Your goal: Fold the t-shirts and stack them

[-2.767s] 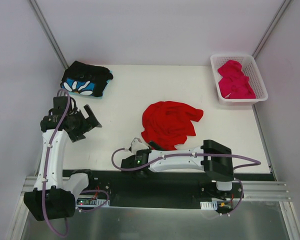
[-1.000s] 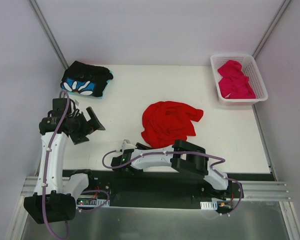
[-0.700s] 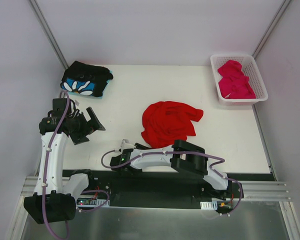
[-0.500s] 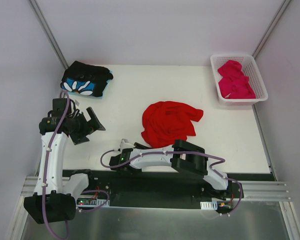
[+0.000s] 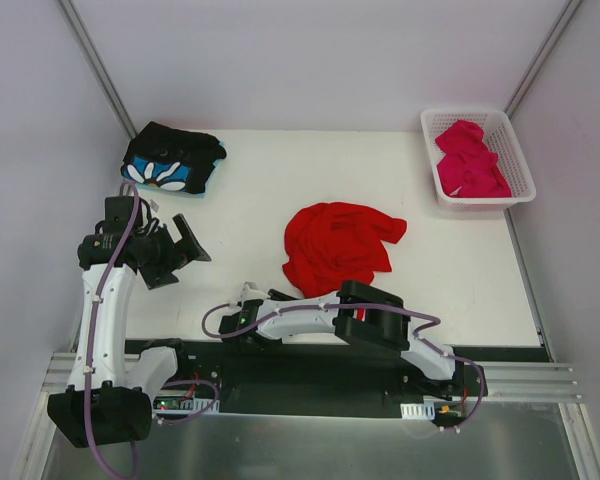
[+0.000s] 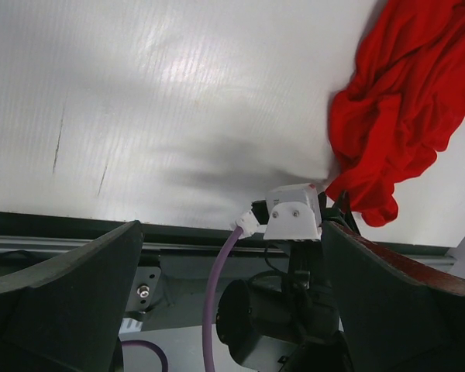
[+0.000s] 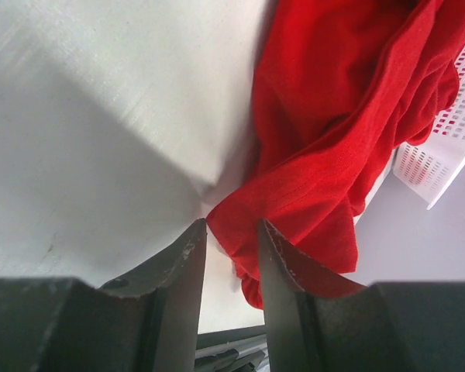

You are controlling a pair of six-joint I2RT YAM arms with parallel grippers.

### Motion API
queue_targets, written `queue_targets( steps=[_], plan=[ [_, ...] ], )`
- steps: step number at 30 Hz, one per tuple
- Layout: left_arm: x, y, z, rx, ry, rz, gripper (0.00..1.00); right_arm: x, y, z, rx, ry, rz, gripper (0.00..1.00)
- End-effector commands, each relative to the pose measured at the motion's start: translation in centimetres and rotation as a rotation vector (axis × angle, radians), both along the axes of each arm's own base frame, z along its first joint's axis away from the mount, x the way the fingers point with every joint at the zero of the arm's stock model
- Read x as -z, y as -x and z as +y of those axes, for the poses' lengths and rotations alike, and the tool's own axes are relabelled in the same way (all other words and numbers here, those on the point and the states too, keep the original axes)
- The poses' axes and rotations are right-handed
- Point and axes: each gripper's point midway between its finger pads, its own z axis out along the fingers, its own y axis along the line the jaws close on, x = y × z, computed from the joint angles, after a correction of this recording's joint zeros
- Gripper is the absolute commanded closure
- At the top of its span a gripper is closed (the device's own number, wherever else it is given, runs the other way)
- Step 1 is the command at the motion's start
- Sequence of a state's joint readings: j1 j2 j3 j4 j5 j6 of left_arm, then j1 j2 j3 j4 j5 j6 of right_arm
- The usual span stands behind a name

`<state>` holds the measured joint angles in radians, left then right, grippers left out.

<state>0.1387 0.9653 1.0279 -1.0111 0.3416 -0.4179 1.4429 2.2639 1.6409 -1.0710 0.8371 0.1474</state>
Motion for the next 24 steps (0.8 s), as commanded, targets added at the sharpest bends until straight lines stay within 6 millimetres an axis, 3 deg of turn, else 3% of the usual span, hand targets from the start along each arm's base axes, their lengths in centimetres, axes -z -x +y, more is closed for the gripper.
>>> queue_targets(
  steps=[1,6,10,14,17,20,21,22,24],
  plan=[
    [-1.4,0.2,-0.4,0.024,0.017,-0.027,0.01,0.2,-0.1,-0.5,0.004,0.023,0.018,0.65],
    [-1.4,0.2,-0.4,0.023,0.016,-0.027,0.01,0.4,-0.5,-0.8,0.002,0.037,0.01,0.74],
    [-1.4,0.3,-0.4,0.025,0.017,-0.023,0.01,0.4,-1.2,-1.2,0.006,0.051,-0.008,0.99],
    [-1.2,0.4,-0.4,0.024,0.018,-0.018,0.01,-0.6,-1.3,-1.4,0.017,0.028,-0.016,0.99],
    [-0.7,0.5,-0.4,0.023,0.019,-0.003,0.01,-4.4,-1.3,-1.1,0.027,-0.074,-0.023,0.99],
    [-0.3,0.4,-0.7,0.024,0.038,0.002,0.01,-10.6,-2.0,-0.5,0.031,-0.196,-0.048,0.99],
    [-0.2,0.4,-0.8,0.025,0.047,0.003,0.01,-12.4,-2.5,-1.3,0.041,-0.188,-0.057,0.99],
    [-0.1,0.4,-0.9,0.021,0.055,0.001,0.01,-15.7,-3.0,-0.7,0.045,-0.278,-0.079,0.99],
    [-0.2,0.4,-1.0,0.024,0.06,-0.005,0.01,-19.0,-4.3,-1.8,0.058,-0.3,-0.105,0.99]
  ],
)
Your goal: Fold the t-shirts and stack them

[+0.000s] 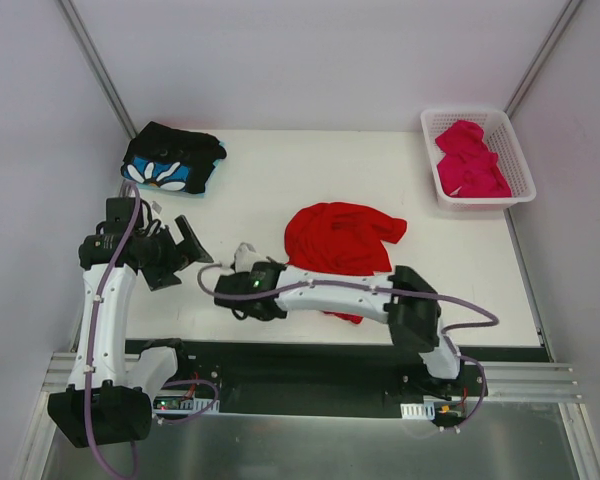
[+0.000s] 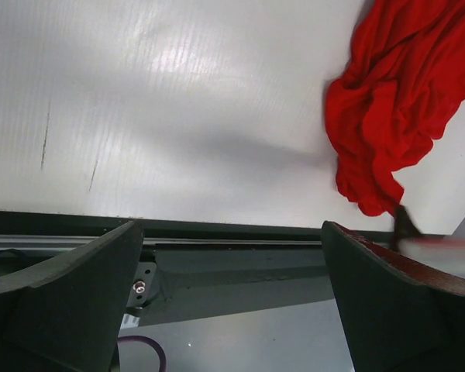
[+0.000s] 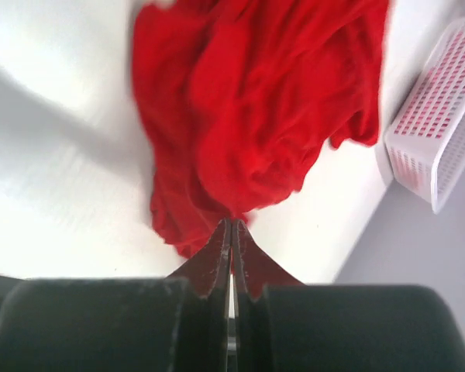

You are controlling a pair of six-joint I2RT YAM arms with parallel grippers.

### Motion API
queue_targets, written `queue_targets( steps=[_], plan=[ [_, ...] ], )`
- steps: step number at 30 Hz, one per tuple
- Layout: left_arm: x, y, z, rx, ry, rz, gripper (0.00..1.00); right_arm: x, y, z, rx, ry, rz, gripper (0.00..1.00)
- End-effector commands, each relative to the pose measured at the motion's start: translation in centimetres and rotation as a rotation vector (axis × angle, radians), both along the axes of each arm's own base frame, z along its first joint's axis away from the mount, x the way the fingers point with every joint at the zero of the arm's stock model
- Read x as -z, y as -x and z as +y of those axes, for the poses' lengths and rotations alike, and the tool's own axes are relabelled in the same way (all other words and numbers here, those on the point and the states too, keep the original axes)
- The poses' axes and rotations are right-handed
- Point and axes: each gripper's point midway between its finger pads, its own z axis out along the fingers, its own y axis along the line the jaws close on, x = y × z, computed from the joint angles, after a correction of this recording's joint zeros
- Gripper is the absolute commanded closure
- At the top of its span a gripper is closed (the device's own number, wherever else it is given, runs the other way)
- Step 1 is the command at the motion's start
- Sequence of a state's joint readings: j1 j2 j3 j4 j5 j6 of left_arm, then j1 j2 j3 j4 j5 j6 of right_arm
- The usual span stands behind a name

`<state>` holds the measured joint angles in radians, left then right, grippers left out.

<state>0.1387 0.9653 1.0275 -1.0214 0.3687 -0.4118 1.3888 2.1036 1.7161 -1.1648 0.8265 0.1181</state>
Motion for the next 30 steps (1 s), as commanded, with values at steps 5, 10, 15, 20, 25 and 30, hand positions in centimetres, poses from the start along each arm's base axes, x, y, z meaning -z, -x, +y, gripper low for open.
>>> queue_targets(
  steps=[5,10,15,20,25,30],
  plan=[
    [0.1,0.4,-0.8,0.011,0.045,-0.016,0.01,-19.7,-5.8,-4.1,0.063,-0.302,-0.168,0.99],
    [0.7,0.8,-0.9,0.016,0.05,-0.009,0.01,-25.7,-8.3,-9.7,0.146,-0.365,-0.253,0.99],
    [1.0,0.5,-1.2,0.014,0.075,-0.005,0.01,-29.9,-9.5,-14.0,0.214,-0.464,-0.326,0.99],
    [0.9,0.1,-1.7,0.013,0.104,-0.014,0.01,-32.2,-11.1,-17.0,0.291,-0.621,-0.358,0.99],
    [1.4,0.0,-1.6,0.017,0.104,-0.012,0.01,-34.9,-13.7,-16.0,0.209,-0.934,-0.328,0.99],
    [1.8,-0.1,-1.8,0.019,0.117,-0.003,0.01,-40.1,-13.2,-9.1,-0.116,-1.296,-0.178,0.99]
  ],
)
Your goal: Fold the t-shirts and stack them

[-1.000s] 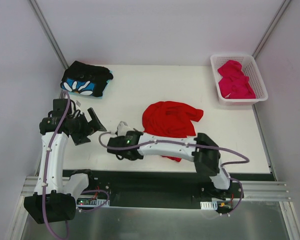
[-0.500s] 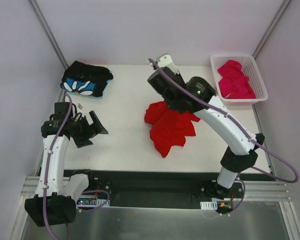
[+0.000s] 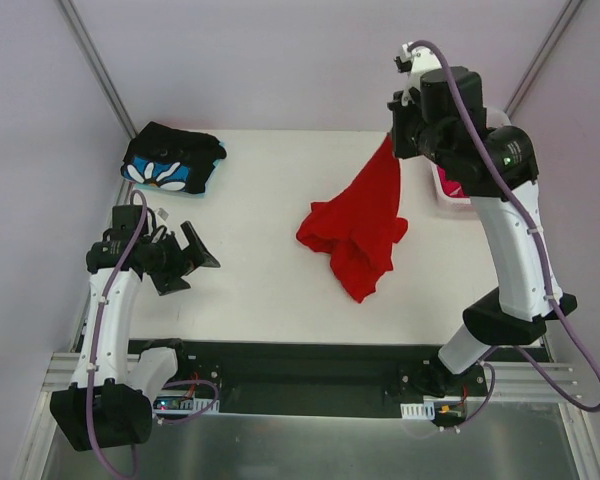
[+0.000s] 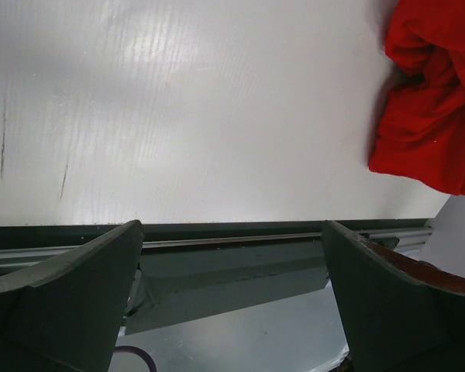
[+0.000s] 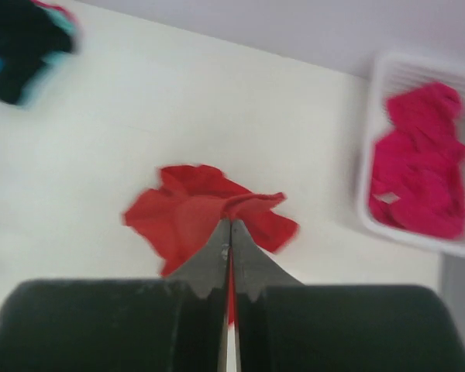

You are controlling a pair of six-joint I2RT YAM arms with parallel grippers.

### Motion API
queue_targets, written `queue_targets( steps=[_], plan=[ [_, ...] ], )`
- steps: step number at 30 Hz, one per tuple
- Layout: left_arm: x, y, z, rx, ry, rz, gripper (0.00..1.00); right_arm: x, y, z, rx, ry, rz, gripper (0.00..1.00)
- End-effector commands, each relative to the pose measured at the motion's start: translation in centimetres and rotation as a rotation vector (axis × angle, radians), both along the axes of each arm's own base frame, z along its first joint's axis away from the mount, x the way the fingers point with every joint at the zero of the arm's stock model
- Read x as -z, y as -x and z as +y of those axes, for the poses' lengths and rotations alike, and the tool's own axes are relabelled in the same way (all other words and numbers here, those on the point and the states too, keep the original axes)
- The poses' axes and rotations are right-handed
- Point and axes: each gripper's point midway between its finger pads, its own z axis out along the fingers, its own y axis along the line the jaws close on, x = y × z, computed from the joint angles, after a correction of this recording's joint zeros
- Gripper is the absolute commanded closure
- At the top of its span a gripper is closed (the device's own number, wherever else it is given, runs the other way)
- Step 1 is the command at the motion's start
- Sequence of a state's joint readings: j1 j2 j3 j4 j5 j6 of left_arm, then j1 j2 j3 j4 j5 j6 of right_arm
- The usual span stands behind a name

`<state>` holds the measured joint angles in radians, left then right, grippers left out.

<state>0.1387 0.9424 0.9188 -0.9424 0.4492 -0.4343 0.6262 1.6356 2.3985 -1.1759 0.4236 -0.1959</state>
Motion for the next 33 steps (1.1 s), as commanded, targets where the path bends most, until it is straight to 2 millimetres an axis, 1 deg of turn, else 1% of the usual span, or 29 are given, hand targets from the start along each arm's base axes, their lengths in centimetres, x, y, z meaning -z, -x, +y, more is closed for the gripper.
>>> queue_targets(
  steps=[1,2,3,5,6,7,8,9,11,12,13,14,15,16,17,19,20,21,23,25,26,27,28,30,32,33],
  plan=[
    [0.1,-0.3,-0.5,0.0,0.038,-0.002,0.01,-7.8,2.1,8.4,-0.452,-0.397,-0.139,0.99],
    [0.1,-0.4,-0.5,0.0,0.041,-0.005,0.01,-7.9,2.2,9.4,-0.493,-0.462,-0.114,0.99],
    [0.2,-0.5,-0.6,0.0,0.044,-0.008,0.01,-9.8,3.1,10.8,-0.58,-0.627,-0.089,0.99],
    [0.3,-0.5,-0.7,0.002,0.05,-0.009,0.01,-10.6,3.6,12.3,-0.665,-0.769,-0.026,0.99],
    [0.3,-0.4,-0.7,0.0,0.05,-0.007,0.01,-11.2,4.1,13.5,-0.757,-0.822,0.001,0.99],
    [0.3,-0.4,-0.7,0.003,0.05,-0.01,0.01,-11.6,4.7,14.0,-0.776,-0.886,0.055,0.99],
    [0.3,-0.3,-0.7,0.006,0.048,-0.013,0.01,-11.9,5.4,14.6,-0.819,-0.913,0.083,0.99],
    [0.5,-0.2,-0.7,0.007,0.048,-0.01,0.01,-12.6,6.8,15.2,-0.907,-0.931,0.098,0.99],
    [0.6,-0.1,-0.7,0.01,0.046,-0.011,0.01,-13.4,8.6,15.5,-0.961,-0.965,0.133,0.99],
    [0.8,-0.1,-0.7,0.012,0.046,-0.008,0.01,-13.9,9.8,15.6,-1.028,-0.98,0.14,0.99],
    [0.9,-0.1,-0.7,0.008,0.047,-0.007,0.01,-15.1,11.4,15.1,-1.056,-1.016,0.15,0.99],
    [0.9,-0.2,-0.8,0.01,0.052,-0.008,0.01,-16.4,12.5,14.7,-1.101,-1.028,0.115,0.99],
    [1.2,-0.1,-0.8,0.009,0.053,-0.003,0.01,-17.0,13.6,14.3,-1.137,-1.031,0.117,0.99],
    [1.2,-0.3,-0.8,0.008,0.056,-0.01,0.01,-17.9,14.8,13.9,-1.172,-1.037,0.106,0.99],
    [1.1,-0.3,-1.0,0.012,0.065,-0.015,0.01,-19.3,16.4,13.1,-1.203,-1.063,0.098,0.99],
    [1.2,-0.5,-1.2,0.016,0.078,-0.028,0.01,-20.8,18.7,12.2,-1.26,-1.082,0.09,0.99],
    [1.1,-0.9,-1.2,0.013,0.081,-0.04,0.01,-22.5,20.8,11.2,-1.311,-1.107,0.055,0.99],
    [1.0,-0.9,-1.3,0.013,0.092,-0.043,0.01,-23.0,21.9,10.7,-1.332,-1.118,0.061,0.99],
    [1.1,-1.0,-1.4,0.013,0.096,-0.043,0.01,-24.5,24.0,9.6,-1.395,-1.121,0.006,0.99],
    [1.0,-1.3,-1.7,0.015,0.1,-0.044,0.01,-25.5,25.8,8.7,-1.423,-1.142,0.015,0.99],
    [1.0,-1.4,-1.8,0.019,0.101,-0.047,0.01,-26.1,27.1,8.1,-1.474,-1.137,-0.018,0.99],
    [0.9,-1.6,-1.9,0.019,0.101,-0.049,0.01,-26.6,28.0,7.6,-1.493,-1.165,0.022,0.99],
    [1.0,-1.6,-2.2,0.031,0.1,-0.048,0.01,-27.0,28.7,7.2,-1.516,-1.171,0.019,0.99],
    [1.0,-1.8,-2.4,0.036,0.1,-0.049,0.01,-27.7,30.4,6.4,-1.561,-1.16,-0.016,0.99],
    [1.2,-1.9,-2.6,0.041,0.095,-0.044,0.01,-28.2,31.3,5.8,-1.571,-1.16,-0.039,0.99],
    [1.3,-1.9,-2.7,0.038,0.095,-0.04,0.01,-28.7,32.1,5.3,-1.583,-1.159,-0.068,0.99]
  ],
)
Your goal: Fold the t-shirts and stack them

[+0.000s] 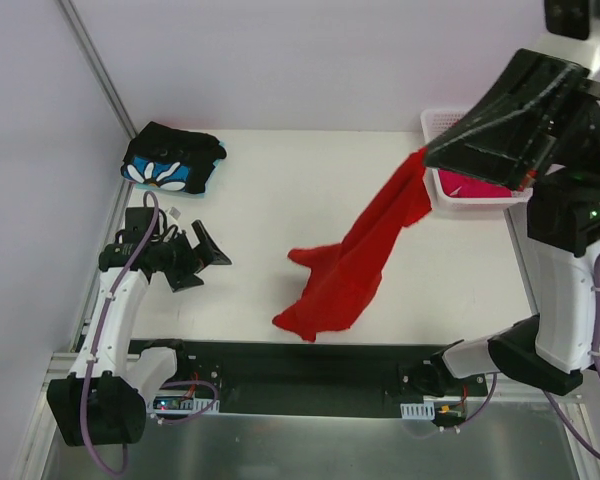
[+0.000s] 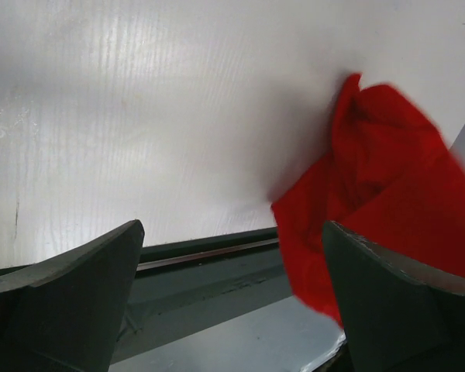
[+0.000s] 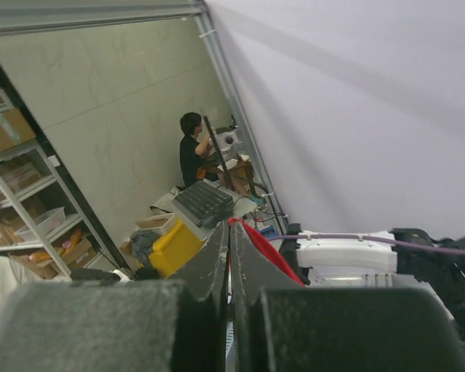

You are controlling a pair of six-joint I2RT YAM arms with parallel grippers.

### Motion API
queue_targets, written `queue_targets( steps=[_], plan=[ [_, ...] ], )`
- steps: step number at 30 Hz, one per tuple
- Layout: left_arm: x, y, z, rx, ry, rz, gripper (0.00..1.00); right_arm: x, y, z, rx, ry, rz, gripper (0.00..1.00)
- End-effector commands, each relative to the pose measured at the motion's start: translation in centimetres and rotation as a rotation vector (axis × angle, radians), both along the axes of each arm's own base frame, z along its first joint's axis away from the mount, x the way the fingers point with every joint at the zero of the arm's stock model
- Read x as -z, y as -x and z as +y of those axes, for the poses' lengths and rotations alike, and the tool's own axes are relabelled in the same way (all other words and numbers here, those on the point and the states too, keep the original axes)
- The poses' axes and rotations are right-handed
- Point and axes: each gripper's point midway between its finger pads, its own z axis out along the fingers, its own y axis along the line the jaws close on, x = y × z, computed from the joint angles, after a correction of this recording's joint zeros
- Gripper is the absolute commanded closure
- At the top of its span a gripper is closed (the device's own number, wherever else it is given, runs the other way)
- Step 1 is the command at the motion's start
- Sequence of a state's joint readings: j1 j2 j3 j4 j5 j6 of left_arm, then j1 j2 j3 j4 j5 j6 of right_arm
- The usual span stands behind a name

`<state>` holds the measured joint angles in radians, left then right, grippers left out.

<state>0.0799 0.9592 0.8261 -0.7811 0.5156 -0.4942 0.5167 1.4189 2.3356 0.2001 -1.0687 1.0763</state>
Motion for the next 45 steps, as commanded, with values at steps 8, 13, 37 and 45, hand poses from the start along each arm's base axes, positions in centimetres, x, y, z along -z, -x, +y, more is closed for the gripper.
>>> queue_targets(
  steps=[8,13,37,45],
  plan=[
    [0.6,-0.8,-1.4,0.019,0.012,0.005,0.01,-1.7,1.7,-2.0,0.002,-0.044,-0.029,0.99],
    [0.8,-0.7,-1.4,0.018,0.01,0.008,0.01,-0.4,-2.8,-1.7,0.108,0.004,0.021,0.99],
    [1.3,-0.2,-2.8,0.046,0.014,0.003,0.01,2.4,-25.6,-4.7,0.299,-0.108,0.33,0.99],
    [-1.0,-1.1,-8.2,0.129,-0.055,-0.097,0.01,6.7,-24.6,-4.1,0.319,0.005,0.351,0.99]
  ],
)
